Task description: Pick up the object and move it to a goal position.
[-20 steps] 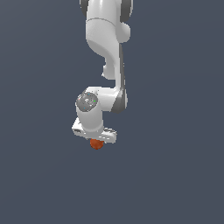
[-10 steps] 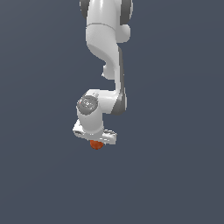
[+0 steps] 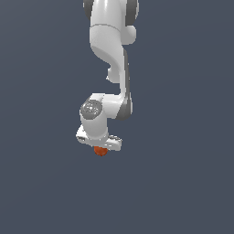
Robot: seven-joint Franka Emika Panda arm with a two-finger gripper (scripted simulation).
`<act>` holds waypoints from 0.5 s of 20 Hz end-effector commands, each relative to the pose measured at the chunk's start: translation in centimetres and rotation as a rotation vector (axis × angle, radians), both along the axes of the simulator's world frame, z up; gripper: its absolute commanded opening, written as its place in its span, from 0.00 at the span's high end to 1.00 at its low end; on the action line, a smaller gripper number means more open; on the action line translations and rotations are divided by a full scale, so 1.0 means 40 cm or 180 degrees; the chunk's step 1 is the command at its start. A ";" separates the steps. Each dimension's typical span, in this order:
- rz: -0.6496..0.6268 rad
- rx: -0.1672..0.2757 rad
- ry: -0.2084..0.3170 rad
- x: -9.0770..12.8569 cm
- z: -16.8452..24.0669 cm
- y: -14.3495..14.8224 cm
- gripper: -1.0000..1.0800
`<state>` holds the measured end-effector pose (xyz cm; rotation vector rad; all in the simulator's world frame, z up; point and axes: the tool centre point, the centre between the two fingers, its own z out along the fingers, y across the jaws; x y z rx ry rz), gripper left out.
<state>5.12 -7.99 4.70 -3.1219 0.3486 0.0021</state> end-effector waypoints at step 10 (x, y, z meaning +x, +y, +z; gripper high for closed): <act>-0.0001 -0.0001 -0.0001 -0.067 0.020 -0.074 1.00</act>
